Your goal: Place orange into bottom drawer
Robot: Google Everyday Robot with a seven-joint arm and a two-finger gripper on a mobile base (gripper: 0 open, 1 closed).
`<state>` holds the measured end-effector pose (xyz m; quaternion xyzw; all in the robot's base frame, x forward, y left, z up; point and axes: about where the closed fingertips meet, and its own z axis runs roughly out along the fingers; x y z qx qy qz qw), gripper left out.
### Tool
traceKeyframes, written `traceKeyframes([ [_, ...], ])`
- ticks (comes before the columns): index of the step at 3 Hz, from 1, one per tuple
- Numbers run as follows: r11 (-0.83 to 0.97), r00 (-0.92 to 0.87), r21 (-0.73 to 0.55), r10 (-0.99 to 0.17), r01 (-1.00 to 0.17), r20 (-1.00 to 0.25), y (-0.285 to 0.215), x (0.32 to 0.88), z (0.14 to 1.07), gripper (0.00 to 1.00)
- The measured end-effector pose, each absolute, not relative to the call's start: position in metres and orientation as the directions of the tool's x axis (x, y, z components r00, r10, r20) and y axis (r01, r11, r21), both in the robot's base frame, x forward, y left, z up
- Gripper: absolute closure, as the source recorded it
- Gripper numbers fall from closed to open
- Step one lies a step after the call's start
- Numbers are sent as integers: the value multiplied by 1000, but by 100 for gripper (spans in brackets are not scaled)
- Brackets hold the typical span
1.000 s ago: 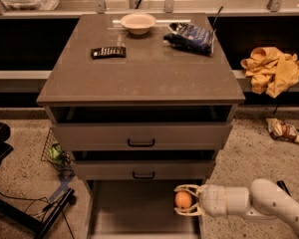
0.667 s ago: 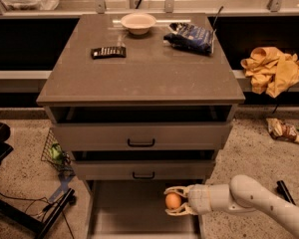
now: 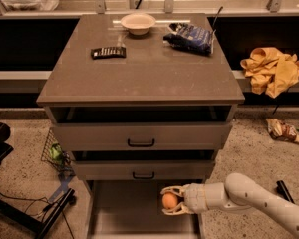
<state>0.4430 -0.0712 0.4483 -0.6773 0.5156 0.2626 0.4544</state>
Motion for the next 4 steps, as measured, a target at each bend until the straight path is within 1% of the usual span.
traceKeyframes([
  [1,-48,302,-314,-445,-948,-843,-66,444,434,100],
  [2,6,219,-243,-417,-970,-882,-44,459,372,100],
  [3,26,217,-247,-400,-969,-891,-18,466,316,100],
  [4,32,225,-262,-419,-965,-879,2,469,250,100],
])
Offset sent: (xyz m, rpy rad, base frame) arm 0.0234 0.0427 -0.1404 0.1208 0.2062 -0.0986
